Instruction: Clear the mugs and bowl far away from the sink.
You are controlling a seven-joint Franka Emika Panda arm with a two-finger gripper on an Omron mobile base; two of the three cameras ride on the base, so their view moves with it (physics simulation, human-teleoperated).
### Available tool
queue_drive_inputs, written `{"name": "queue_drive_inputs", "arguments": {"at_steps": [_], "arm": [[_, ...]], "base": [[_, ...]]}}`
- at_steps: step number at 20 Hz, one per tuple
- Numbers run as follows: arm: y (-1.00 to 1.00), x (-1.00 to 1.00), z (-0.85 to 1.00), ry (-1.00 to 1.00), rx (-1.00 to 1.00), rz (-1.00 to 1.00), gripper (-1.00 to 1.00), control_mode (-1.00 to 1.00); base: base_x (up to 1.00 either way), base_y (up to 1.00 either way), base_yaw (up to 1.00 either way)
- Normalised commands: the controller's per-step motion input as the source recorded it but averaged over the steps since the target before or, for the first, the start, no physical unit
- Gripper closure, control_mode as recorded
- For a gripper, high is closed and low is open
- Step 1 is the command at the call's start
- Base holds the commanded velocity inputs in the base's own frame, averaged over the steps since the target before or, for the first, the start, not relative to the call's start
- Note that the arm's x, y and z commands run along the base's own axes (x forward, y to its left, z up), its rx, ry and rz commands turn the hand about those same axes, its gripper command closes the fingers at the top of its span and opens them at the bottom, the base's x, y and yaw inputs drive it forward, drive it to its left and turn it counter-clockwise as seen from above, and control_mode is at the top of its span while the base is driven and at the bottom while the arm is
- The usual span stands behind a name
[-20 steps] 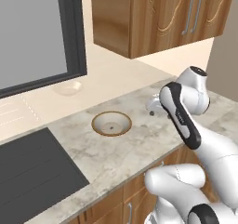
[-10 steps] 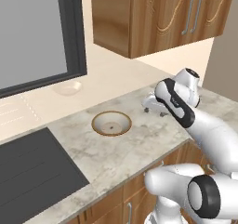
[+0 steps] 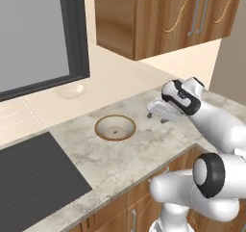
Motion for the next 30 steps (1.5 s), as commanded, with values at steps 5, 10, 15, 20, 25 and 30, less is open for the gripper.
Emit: {"name": "queue_drive_inputs", "arguments": {"at_steps": [5,10,15,20,25,30], "arm": [[0.21,0.33,-0.46,0.05,0.07,0.00,-1.00,-1.00],[0.21,0.37,-0.37,0.09,0.06,0.00,-1.00,-1.00],[0.09,0.46,-0.12,0.04,0.01,0.00,-1.00,-1.00],[0.01,0.43,-0.13,0.01,0.00,0.00,-1.00,-1.00],[0.04,0.43,-0.20,0.00,0.00,0.00,-1.00,-1.00],[0.05,0.12,-0.28,0.01,0.01,0.00,-1.00,-1.00]], "base": [[0.00,0.00,0.00],[0.00,0.00,0.00],[0.00,0.00,0.00],[0.00,0.00,0.00],[0.00,0.00,0.00],[0.00,0.00,0.00]]}}
